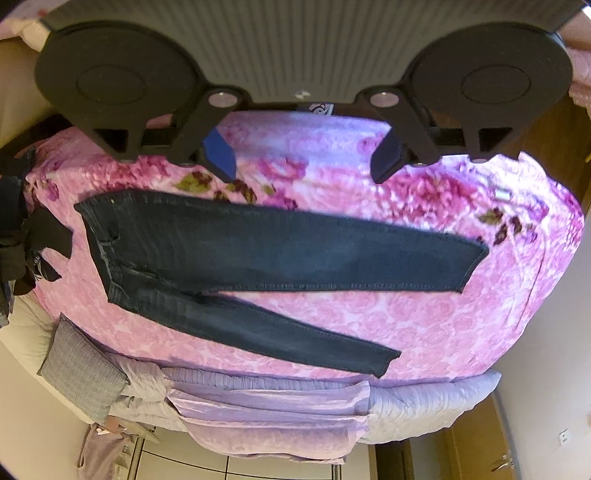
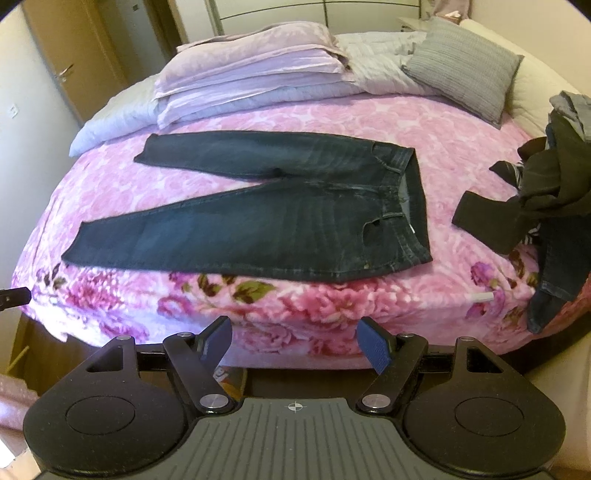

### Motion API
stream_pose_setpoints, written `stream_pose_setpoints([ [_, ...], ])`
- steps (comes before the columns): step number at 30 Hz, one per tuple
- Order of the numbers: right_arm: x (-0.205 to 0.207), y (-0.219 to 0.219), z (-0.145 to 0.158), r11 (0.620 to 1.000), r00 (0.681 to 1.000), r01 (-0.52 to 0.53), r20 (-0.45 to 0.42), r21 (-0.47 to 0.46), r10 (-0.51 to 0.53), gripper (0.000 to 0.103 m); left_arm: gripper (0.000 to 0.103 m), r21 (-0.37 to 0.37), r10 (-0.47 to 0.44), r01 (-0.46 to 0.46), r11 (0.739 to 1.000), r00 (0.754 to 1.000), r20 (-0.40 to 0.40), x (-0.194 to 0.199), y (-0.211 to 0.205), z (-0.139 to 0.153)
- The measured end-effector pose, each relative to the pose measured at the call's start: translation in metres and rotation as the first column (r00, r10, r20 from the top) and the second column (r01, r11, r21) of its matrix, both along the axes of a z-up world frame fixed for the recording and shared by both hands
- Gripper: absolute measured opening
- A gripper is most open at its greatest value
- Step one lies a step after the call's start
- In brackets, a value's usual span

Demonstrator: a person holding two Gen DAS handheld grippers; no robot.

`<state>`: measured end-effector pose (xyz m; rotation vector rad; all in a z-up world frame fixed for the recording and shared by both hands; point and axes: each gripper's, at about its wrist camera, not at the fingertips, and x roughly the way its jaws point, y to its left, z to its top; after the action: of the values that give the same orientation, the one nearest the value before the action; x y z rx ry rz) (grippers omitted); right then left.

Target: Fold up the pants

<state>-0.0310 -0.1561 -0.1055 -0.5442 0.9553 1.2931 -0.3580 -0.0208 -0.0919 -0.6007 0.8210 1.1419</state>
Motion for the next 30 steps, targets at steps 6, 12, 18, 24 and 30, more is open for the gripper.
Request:
stream_pose_setpoints([
  [6,0.013,0.048,-0.004,0.995,0.995,0.089,-0.044,0.037,-0.087,0.072,0.082,0.016,-0.057,0.057,0.998,0.998,0.019,0.004,0.074,-0.005],
  [12,0.018,0.12,-0.005,0.978,0.979,0.202,-0.044,0.05,-0.2,0.072,0.09,0.037,-0.156,0.156,0.987,0.988,0.01,0.002,0.178,-0.009],
  [18,0.013,0.18,-0.006,0.942,0.943,0.331,-0.041,0.047,-0.33,0.072,0.094,0.063,-0.299,0.301,0.951,0.953,-0.048,0.01,0.276,-0.009],
  [24,-0.004,0.22,-0.02,0.913,0.912,0.408,-0.028,0.005,-0.408,0.072,0.094,0.036,-0.413,0.416,0.909,0.909,-0.062,0.025,0.353,-0.024],
  [30,-0.011,0.242,-0.046,0.9,0.901,0.43,-0.023,-0.069,-0.432,0.072,0.093,-0.023,-0.475,0.475,0.88,0.879,-0.044,0.04,0.392,-0.055],
])
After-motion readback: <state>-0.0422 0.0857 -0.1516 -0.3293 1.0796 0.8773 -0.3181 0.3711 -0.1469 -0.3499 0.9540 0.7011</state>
